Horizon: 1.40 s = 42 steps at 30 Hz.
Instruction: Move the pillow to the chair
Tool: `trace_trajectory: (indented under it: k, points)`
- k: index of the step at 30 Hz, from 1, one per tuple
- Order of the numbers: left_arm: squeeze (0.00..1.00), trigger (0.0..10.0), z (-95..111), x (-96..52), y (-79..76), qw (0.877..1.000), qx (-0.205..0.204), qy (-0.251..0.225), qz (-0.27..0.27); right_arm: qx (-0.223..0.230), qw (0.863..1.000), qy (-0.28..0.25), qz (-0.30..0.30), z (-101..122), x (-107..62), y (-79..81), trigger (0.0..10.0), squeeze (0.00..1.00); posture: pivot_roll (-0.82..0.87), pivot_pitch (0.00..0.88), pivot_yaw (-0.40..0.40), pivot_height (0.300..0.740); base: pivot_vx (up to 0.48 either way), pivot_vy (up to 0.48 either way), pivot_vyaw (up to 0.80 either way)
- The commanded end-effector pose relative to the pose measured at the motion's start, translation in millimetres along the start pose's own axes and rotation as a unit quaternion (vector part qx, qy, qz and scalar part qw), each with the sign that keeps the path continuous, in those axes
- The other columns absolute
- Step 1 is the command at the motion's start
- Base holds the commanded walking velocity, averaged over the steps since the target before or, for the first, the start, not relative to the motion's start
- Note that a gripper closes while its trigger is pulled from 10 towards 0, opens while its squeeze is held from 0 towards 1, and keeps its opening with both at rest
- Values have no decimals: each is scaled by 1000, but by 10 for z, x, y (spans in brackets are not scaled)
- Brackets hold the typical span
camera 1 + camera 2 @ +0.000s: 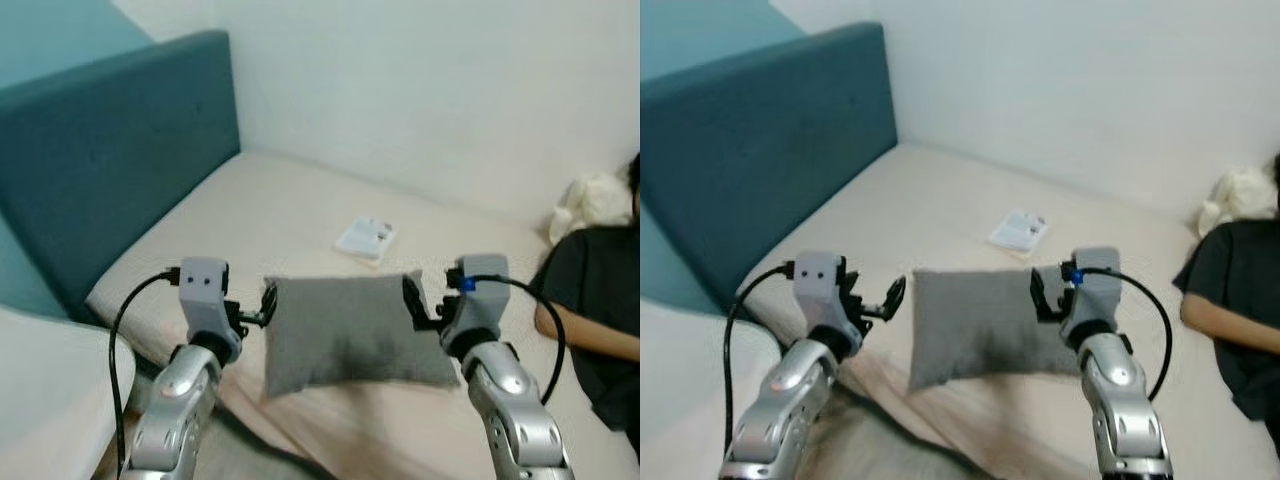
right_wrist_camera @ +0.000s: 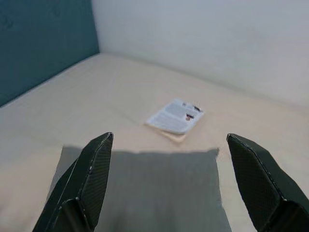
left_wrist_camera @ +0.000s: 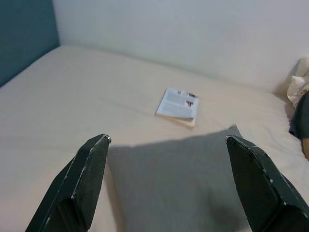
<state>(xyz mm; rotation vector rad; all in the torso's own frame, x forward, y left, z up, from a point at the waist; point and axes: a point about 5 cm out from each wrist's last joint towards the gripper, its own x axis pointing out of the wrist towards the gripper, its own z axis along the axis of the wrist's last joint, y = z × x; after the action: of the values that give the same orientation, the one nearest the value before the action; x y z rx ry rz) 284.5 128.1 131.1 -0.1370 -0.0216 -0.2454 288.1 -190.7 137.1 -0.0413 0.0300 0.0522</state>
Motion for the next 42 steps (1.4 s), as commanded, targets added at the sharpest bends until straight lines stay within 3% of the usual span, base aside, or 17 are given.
trace_trajectory:
  k: [1,5,7,8,10,12,13,14,15,18,24,32,35,37,38,42]
  points:
    - [0,10000,-8,10,-46,1000,-6,2,-20,3,1000,8,-1,-15,0,-12,10000,0,-43,0,-14,740,349,0,-719]
    - [0,10000,1,3,-81,999,-1,2,-51,-2,1000,15,-1,-29,1,-11,10000,0,-49,0,-14,740,0,0,-719]
    - [0,10000,36,-13,-122,994,57,-4,-91,-1,1000,11,-5,-25,-4,-14,10000,0,-52,0,-14,740,0,0,-681]
    - [0,10000,36,-13,-122,994,57,-4,-91,-1,1000,11,-5,-25,-4,-14,10000,0,-52,0,-14,740,0,0,-644]
    - [0,10000,65,-20,-119,988,111,-11,-107,1,1000,7,-5,-17,-7,-17,10000,0,-56,0,-17,740,0,0,0]
    - [0,10000,65,-20,-119,988,111,-11,-107,1,1000,7,-5,-17,-7,-17,10000,0,-56,0,-17,740,0,0,0]
    - [0,10000,68,-33,-113,978,168,-13,-123,-6,1000,19,-4,-38,-2,-15,10000,0,-55,0,-18,740,0,0,0]
    - [0,10000,68,-33,-113,978,168,-13,-123,-6,1000,19,-4,-38,-2,-15,10000,0,-55,0,-18,740,0,0,0]
    - [0,10000,50,-48,-96,969,206,-11,-135,-8,1000,24,-4,-47,4,-16,10000,0,-52,0,-20,736,0,0,0]
    - [0,10000,-1,-71,-13,968,214,3,-131,-1,999,34,-5,-61,15,-27,10000,0,-53,0,-21,726,0,0,0]
    - [0,10000,-53,-62,56,981,161,25,-108,4,999,38,-4,-60,24,-31,10000,0,-53,0,-22,696,0,0,0]
    - [0,10000,-53,-62,63,982,145,27,-120,10,999,40,-5,-58,22,-29,10000,0,-54,0,-21,666,0,0,0]
    - [0,10000,-36,-53,156,989,82,44,-115,15,999,42,-5,-61,24,-35,10000,0,-53,0,-21,651,0,0,0]
    - [0,10000,6,-25,262,993,11,58,-106,19,999,44,-5,-62,26,-38,10000,0,-48,0,-22,636,0,0,0]
    - [0,10000,6,-25,262,993,11,58,-106,19,999,44,-5,-62,26,-38,10000,0,-48,0,-22,636,0,0,0]
    - [0,10000,24,6,337,990,-50,79,-104,24,999,44,-5,-61,27,-41,10000,0,-51,0,-20,616,0,0,0]
